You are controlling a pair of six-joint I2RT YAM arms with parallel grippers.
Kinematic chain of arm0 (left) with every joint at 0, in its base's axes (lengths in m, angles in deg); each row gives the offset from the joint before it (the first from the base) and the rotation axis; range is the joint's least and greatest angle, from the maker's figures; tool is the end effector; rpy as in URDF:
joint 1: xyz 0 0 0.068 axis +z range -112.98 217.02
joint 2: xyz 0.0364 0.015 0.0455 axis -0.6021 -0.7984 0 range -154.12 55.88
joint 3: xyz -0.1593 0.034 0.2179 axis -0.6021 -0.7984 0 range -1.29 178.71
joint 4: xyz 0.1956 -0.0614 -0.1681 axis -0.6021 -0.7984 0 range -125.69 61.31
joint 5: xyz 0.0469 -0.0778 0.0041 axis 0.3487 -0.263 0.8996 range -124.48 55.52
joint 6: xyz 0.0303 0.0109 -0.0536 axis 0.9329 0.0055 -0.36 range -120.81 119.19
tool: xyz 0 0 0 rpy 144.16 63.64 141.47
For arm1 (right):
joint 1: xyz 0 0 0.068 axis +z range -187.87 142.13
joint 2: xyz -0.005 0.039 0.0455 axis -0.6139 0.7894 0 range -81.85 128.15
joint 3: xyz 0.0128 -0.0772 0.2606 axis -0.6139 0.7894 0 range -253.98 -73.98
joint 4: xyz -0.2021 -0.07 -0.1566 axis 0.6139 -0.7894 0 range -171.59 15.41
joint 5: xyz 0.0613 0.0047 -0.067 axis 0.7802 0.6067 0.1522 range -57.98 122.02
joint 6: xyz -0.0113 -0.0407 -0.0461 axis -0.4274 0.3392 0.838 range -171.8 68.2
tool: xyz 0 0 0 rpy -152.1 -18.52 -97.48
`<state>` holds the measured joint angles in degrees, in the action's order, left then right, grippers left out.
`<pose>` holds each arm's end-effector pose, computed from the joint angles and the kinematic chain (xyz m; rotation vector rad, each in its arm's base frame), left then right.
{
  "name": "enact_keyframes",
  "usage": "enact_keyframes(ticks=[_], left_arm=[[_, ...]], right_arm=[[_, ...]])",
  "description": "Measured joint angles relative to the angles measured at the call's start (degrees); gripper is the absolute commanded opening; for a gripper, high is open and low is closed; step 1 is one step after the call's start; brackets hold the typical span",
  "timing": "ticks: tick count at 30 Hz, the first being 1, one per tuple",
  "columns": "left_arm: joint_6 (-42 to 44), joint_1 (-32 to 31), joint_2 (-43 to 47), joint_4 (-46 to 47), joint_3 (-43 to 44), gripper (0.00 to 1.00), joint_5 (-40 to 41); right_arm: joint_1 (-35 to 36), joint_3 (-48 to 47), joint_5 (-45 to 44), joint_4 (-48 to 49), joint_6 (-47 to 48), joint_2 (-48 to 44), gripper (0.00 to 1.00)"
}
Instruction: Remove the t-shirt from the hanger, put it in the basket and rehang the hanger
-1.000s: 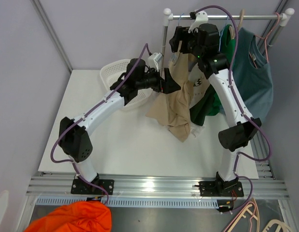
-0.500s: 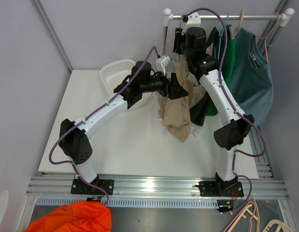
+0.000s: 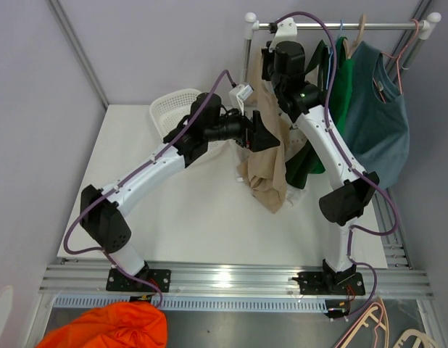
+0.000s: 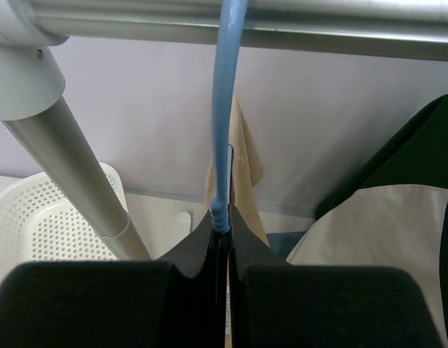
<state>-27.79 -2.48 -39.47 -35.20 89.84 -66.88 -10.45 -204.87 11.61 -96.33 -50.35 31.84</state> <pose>0.2997 -0.2802 0.3958 0.6531 1.8152 -1.3073 0.4196 0.1990 0.4760 -0.1433 1.6391 0.0522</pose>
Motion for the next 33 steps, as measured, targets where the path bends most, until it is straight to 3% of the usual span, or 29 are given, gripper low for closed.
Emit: enact_keyframes(ticks=[12,21,27,33], left_arm=[[0.28,-0.13,8.74,-2.67,-2.19,0.99,0.04],[1.6,-0.13,19.74,-3.26,-2.19,1.0,-0.2],[3.08,-1.14,23.82,-5.53,-4.72,0.99,1.77],[9.16,-9.11,33.03,-9.88,-11.41,1.0,9.68]], right_arm=[[1.36,-1.68,-0.5,-0.68,3.23,-0.42,0.0],[2.16,-1.92,-2.58,-1.01,3.65,-7.63,0.0],[7.89,4.02,-20.04,-0.76,1.6,-15.65,0.0],[14.93,11.58,-33.62,-5.75,-6.8,-21.31,0.0]])
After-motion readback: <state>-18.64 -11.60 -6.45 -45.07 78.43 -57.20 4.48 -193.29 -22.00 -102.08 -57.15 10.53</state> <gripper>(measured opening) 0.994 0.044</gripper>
